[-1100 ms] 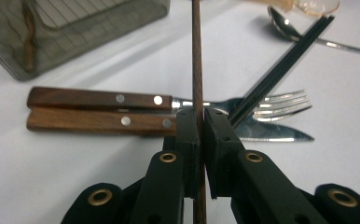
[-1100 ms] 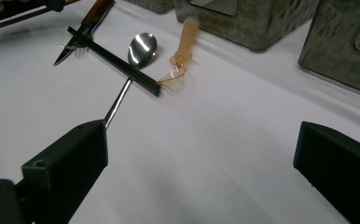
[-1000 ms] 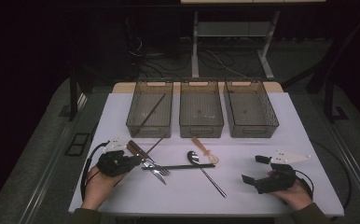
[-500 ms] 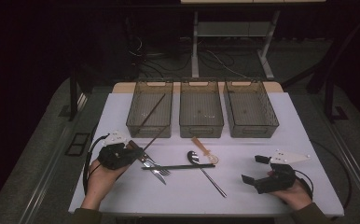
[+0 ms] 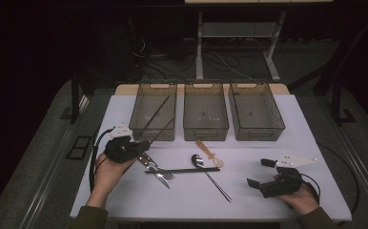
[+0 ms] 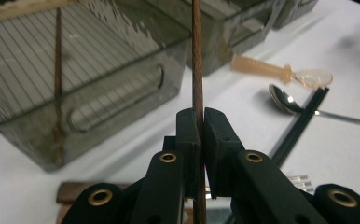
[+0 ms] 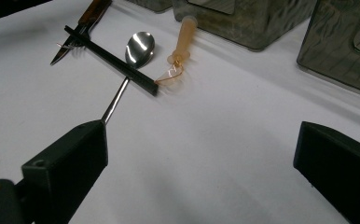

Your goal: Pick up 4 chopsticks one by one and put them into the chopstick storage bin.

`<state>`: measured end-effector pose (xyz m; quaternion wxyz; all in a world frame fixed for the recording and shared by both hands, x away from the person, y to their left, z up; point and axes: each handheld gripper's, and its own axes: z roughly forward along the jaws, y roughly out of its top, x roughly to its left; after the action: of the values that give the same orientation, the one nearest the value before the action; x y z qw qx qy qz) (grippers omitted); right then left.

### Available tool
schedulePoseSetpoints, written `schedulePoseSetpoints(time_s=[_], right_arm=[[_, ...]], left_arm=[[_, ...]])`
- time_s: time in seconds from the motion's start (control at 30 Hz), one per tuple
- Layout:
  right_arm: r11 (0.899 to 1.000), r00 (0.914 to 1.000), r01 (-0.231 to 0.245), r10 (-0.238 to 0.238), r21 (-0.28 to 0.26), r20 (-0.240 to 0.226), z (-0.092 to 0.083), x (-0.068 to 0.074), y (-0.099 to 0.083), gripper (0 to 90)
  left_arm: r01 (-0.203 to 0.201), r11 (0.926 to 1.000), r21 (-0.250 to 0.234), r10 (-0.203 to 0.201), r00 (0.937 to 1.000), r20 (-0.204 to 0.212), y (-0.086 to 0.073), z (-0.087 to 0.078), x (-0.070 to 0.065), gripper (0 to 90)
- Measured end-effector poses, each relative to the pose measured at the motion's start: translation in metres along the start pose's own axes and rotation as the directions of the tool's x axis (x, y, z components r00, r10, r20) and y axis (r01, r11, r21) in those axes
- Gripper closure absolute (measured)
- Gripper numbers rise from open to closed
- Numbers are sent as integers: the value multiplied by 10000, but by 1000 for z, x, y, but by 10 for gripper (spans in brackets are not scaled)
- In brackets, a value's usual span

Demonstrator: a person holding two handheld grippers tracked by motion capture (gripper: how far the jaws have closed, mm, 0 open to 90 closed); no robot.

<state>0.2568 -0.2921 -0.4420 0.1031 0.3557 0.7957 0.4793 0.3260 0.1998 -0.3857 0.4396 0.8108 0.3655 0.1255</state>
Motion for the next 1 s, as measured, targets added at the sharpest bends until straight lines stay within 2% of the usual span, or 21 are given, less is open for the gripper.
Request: schedulePoseSetpoints(time_s=[0.4,0.53,1.0], right_arm=[[10000,10000,-35,35,-61,-8,-1,-1,0,23],[9999,10000,-62,62,-89,-25,-1,-1,0,23],[9998,9999,-121,120,-146,-29,-2,-1,0,23]], left_arm=[[207,9991,-366,-211,9997,-106,23,10,12,852],[149,9991,-389,-153,9998,-115,32,14,17,853],[293,9962,-818,-323,9988,-355,68,19,35,853]])
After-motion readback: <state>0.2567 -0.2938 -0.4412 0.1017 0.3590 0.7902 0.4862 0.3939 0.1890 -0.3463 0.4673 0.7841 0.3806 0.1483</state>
